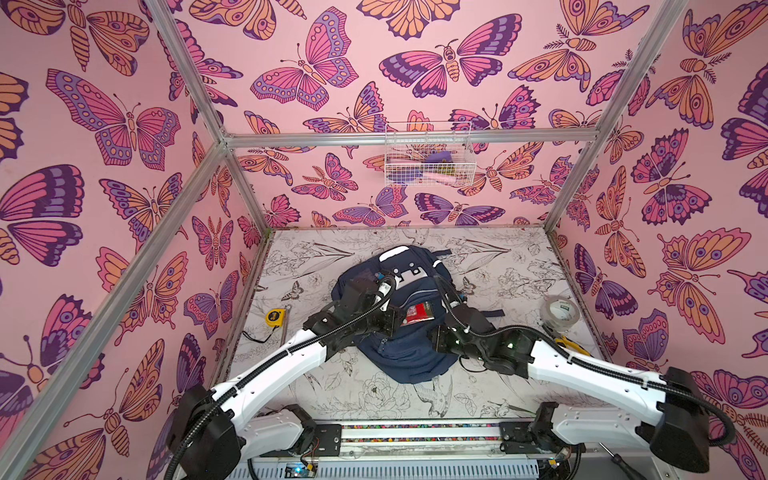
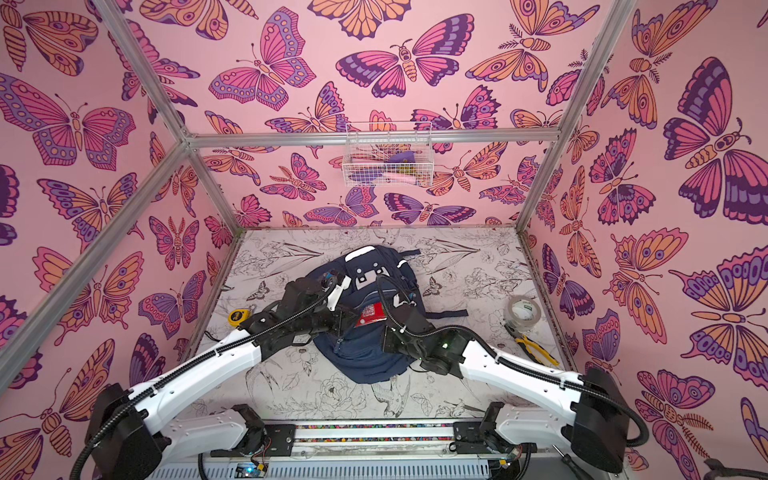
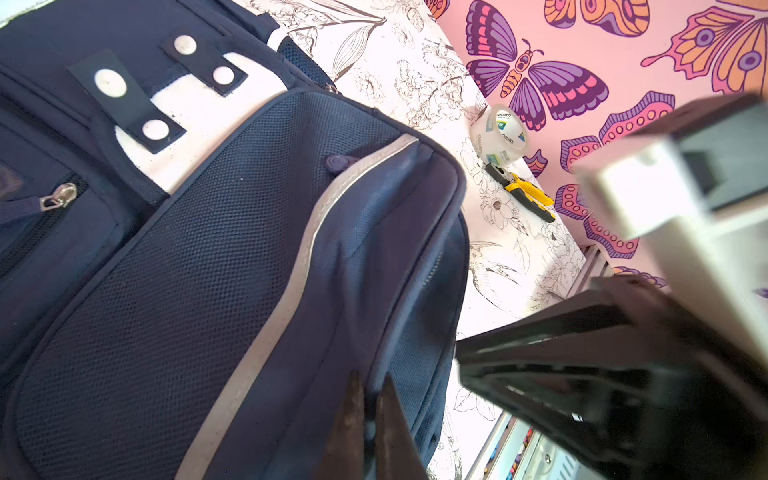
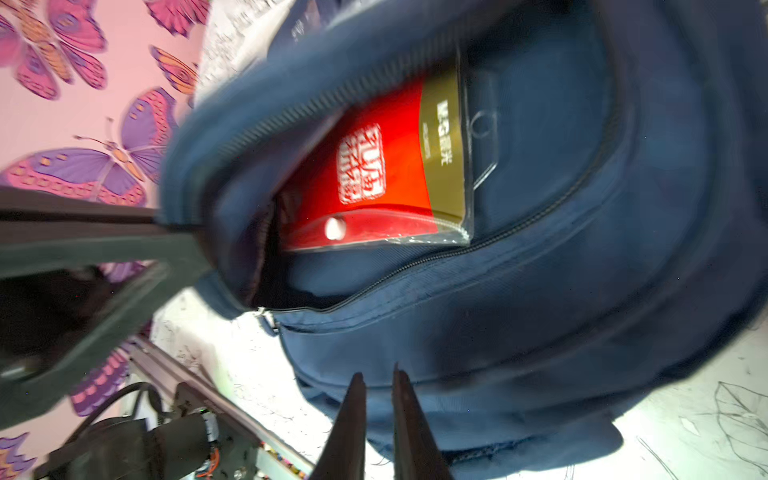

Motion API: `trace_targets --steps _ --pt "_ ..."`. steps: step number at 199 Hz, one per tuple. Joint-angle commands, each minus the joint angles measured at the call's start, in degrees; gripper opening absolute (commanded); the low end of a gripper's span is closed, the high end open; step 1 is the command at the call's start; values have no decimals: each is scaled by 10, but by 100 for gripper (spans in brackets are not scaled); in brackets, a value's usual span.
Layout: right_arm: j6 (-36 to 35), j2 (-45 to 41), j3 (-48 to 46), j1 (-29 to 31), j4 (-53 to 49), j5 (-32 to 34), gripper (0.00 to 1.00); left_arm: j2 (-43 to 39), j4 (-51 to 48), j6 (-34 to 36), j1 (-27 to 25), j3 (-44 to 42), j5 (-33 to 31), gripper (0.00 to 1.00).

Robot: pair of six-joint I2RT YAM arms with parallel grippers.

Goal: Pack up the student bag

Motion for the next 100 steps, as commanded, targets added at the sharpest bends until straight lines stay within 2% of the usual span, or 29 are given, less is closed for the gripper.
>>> trace_targets --steps 1,47,100 --pt "-20 41 26 4 21 33 12 -15 25 -15 -1 -8 17 0" --pt "-33 94 47 1 45 88 8 -12 20 -12 0 -15 24 0" --pt "-38 88 52 -7 36 96 8 -19 15 -7 1 -32 25 0"
